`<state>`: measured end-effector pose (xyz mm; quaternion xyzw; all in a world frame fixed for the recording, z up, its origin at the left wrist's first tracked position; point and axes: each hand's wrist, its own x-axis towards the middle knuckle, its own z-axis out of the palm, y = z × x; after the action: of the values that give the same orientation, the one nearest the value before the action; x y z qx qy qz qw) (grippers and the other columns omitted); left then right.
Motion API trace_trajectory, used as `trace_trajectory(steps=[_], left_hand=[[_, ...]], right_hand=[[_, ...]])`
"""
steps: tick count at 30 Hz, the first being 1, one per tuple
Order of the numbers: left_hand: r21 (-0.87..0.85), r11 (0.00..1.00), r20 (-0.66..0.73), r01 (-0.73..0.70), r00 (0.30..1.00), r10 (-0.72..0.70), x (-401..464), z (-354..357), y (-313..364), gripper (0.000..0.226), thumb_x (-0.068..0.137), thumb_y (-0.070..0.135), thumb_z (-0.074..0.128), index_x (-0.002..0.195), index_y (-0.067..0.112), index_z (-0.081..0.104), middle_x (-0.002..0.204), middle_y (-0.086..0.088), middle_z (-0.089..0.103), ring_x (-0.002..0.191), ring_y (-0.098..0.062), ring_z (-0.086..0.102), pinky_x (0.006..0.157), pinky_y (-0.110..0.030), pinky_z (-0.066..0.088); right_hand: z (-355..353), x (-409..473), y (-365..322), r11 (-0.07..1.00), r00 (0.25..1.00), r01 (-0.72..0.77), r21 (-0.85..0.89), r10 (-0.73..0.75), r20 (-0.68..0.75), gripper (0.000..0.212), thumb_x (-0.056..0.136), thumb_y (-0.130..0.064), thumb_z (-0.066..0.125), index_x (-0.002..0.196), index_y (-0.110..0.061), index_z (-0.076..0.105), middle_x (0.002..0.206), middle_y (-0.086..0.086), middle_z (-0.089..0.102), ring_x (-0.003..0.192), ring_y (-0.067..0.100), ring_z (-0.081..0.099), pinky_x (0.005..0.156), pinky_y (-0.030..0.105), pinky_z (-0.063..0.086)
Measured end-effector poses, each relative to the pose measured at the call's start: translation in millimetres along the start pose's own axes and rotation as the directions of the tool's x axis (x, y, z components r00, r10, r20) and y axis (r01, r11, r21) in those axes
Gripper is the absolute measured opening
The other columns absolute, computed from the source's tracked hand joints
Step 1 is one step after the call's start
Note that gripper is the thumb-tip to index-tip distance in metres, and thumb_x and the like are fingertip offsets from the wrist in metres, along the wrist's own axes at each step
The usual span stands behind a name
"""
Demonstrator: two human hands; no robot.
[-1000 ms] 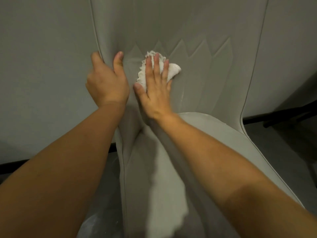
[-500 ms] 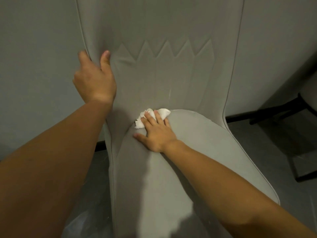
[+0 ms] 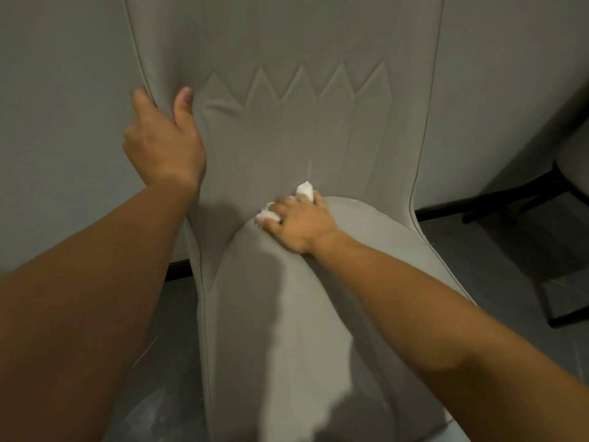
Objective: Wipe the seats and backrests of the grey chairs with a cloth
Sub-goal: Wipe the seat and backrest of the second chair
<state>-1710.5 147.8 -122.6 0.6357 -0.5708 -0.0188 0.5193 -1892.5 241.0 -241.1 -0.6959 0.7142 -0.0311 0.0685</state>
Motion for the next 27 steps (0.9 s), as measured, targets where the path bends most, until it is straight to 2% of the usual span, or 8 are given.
trace_trajectory(steps=[4,8,10,15,18,22,25,27], left_hand=[[0.009,1.0,0.002,0.013,1.0,-0.013,1.4,1.3,0.8,0.066,0.089,0.066,0.036,0.111,0.006,0.05,0.099,-0.023,0.062,0.091,-0.045,0.052,0.074,-0.046,0.034],[0.018,1.0,0.008,0.012,1.0,-0.012,0.3,-0.5,1.0,0.065,0.089,0.066,0.036,0.11,0.006,0.049,0.1,-0.025,0.061,0.092,-0.047,0.051,0.073,-0.047,0.03],[0.031,0.999,0.012,0.011,1.0,-0.012,1.0,0.1,1.6,0.066,0.09,0.066,0.035,0.113,0.006,0.049,0.103,-0.025,0.061,0.094,-0.047,0.051,0.076,-0.047,0.03],[0.046,0.998,0.0,0.033,0.999,-0.033,-1.6,1.5,2.4,0.068,0.089,0.067,0.033,0.12,0.008,0.049,0.107,-0.023,0.062,0.096,-0.045,0.052,0.08,-0.046,0.033],[0.089,0.993,0.044,0.074,0.996,-0.078,-1.1,0.9,5.1,0.07,0.09,0.067,0.032,0.126,0.009,0.046,0.109,-0.022,0.062,0.098,-0.045,0.054,0.081,-0.045,0.036],[0.109,0.992,0.11,0.057,0.991,-0.069,-3.0,-4.9,8.0,0.07,0.094,0.061,0.036,0.137,0.005,0.04,0.111,-0.023,0.062,0.099,-0.043,0.055,0.08,-0.045,0.036],[0.106,0.993,0.202,0.056,0.976,-0.077,-3.1,-16.4,11.2,0.061,0.096,0.054,0.04,0.132,0.004,0.041,0.112,-0.021,0.062,0.1,-0.04,0.057,0.079,-0.044,0.039],[0.089,0.991,0.297,0.101,0.947,-0.123,-3.0,-23.7,14.1,0.055,0.097,0.049,0.041,0.129,0.004,0.041,0.12,-0.02,0.059,0.11,-0.037,0.054,0.087,-0.042,0.04]], right_hand=[[-7.9,-6.9,39.2,0.977,0.979,-0.2,-0.073,0.203,0.029,0.075,0.091,-0.074,0.01,0.145,-0.036,0.045,0.147,-0.006,0.046,0.146,0.034,0.019,0.118,0.058,0.007],[-2.6,-49.1,79.9,0.928,0.945,-0.319,-0.191,0.296,-0.139,0.075,0.095,-0.069,0.02,0.143,-0.018,0.046,0.14,0.005,0.052,0.133,0.034,0.037,0.112,0.05,0.025],[-2.5,-53.3,85.7,0.92,0.938,-0.334,-0.204,0.304,-0.166,0.075,0.096,-0.068,0.021,0.14,-0.014,0.049,0.135,0.007,0.054,0.131,0.034,0.04,0.111,0.048,0.028],[8.4,-36.7,52.5,0.87,0.862,-0.492,0.029,0.492,-0.121,0.073,0.096,-0.065,0.025,0.145,-0.013,0.043,0.142,0.008,0.044,0.135,0.032,0.031,0.114,0.051,0.022],[13.4,-41.3,41.2,0.881,0.872,-0.461,0.108,0.473,-0.125,0.062,0.1,-0.057,0.028,0.146,-0.018,0.043,0.145,0.007,0.042,0.137,0.032,0.028,0.117,0.052,0.019],[20.4,-60.7,18.2,0.939,0.926,-0.319,0.131,0.338,-0.167,0.054,0.101,-0.054,0.033,0.14,-0.022,0.05,0.14,0.003,0.049,0.135,0.03,0.033,0.114,0.049,0.025],[19.2,-75.8,-3.7,0.959,0.953,-0.267,0.096,0.278,-0.121,0.052,0.101,-0.053,0.035,0.141,-0.023,0.05,0.139,0.002,0.049,0.132,0.03,0.035,0.109,0.046,0.029],[13.1,-83.9,-14.1,0.966,0.964,-0.252,0.065,0.256,-0.068,0.049,0.102,-0.049,0.037,0.14,-0.022,0.05,0.138,0.002,0.05,0.129,0.031,0.038,0.103,0.046,0.032]])
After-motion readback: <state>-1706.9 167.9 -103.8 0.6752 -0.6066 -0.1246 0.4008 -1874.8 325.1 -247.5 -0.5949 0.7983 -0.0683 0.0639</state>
